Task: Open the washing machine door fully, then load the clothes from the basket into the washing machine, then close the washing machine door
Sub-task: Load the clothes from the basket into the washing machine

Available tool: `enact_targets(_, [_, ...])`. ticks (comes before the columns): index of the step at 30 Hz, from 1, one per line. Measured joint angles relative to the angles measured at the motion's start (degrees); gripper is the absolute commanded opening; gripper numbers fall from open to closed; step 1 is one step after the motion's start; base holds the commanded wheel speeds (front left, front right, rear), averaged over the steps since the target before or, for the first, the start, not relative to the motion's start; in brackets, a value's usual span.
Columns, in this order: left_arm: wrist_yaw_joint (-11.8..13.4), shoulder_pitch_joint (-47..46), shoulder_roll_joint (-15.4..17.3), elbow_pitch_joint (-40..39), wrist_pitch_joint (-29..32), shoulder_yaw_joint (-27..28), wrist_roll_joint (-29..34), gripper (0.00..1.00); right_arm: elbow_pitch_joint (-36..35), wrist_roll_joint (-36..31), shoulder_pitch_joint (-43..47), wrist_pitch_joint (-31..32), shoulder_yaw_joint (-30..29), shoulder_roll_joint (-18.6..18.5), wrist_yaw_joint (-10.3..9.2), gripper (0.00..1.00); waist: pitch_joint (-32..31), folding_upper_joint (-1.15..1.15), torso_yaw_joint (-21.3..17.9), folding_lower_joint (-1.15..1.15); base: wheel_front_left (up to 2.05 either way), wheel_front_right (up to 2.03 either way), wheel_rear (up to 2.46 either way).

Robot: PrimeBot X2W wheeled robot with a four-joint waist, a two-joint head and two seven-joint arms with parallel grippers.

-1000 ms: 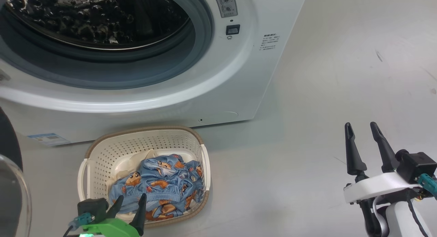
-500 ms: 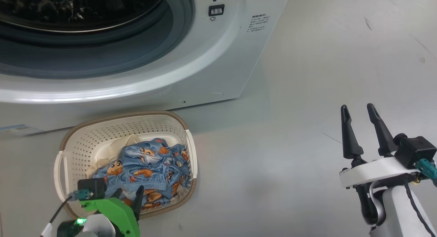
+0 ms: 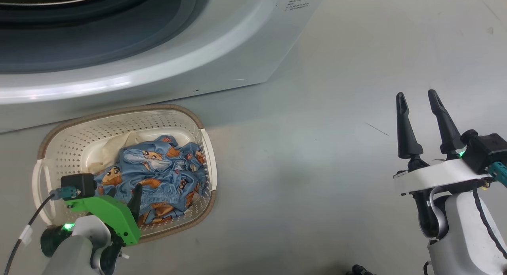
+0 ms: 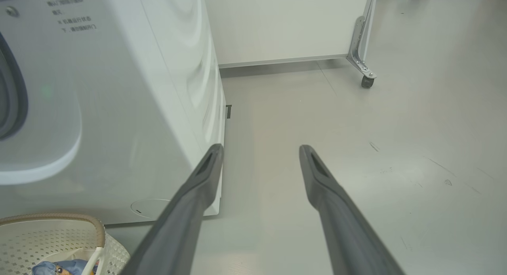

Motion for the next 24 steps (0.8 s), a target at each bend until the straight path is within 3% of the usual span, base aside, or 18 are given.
enact_targets(24, [0.0, -8.8, 0.2, 9.6, -0.5, 0.2, -2.7, 1.0, -0.8, -1.0, -3.6, 0.0, -0.4, 0.0, 0.0, 1.0, 7.5, 0.0, -0.4, 0.0, 0.0, 0.0, 0.0])
